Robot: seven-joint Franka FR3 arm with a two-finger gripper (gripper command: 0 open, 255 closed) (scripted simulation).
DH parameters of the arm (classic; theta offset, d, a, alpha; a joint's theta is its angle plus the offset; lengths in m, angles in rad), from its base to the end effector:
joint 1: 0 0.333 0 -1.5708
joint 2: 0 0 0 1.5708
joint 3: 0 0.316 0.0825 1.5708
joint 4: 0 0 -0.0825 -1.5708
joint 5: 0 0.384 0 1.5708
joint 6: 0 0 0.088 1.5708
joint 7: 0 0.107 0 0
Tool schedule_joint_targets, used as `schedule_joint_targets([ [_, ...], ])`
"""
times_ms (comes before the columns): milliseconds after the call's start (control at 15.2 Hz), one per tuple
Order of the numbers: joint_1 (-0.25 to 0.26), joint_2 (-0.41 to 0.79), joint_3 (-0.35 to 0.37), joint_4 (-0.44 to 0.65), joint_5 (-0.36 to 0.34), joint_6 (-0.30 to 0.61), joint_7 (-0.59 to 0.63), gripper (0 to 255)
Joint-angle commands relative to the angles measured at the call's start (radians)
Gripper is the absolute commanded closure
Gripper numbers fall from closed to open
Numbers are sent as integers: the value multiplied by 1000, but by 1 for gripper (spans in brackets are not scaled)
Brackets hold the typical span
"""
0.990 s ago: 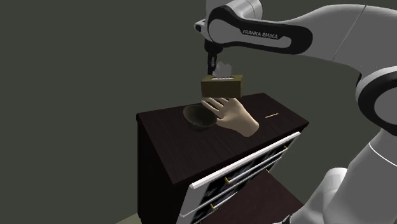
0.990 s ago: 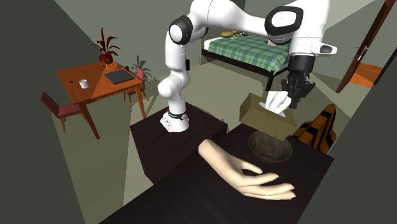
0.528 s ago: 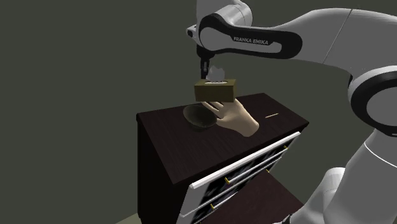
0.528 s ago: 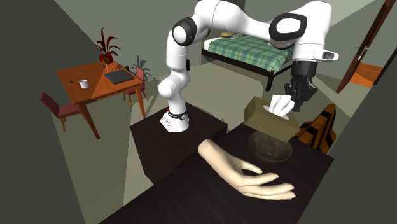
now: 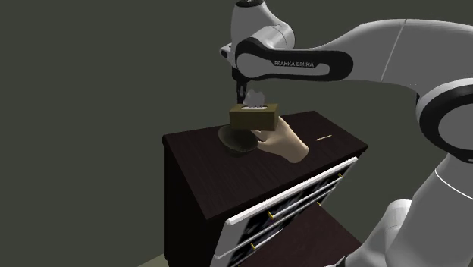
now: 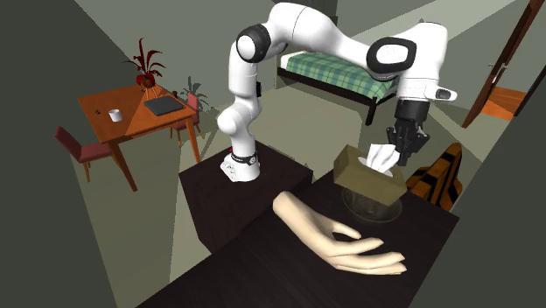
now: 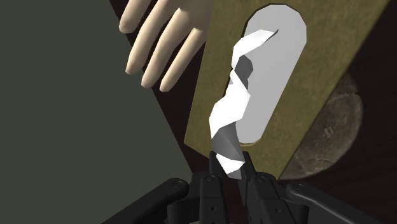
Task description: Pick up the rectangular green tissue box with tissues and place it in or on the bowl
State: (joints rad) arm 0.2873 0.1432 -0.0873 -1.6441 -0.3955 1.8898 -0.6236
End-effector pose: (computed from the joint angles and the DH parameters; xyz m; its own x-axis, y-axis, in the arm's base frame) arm 0.6118 0.0981 0.5409 0.6132 0.7729 -0.1634 0.7664 -0.5319 0.3602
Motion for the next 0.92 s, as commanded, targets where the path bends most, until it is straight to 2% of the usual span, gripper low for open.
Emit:
schedule_joint_targets([
  [0,0,1,0,-24,-3,24,10,255],
  [462,-3,11,-3,-103,-16,107,43,255],
  [858,-3,11,-3,-105,-16,110,43,255],
])
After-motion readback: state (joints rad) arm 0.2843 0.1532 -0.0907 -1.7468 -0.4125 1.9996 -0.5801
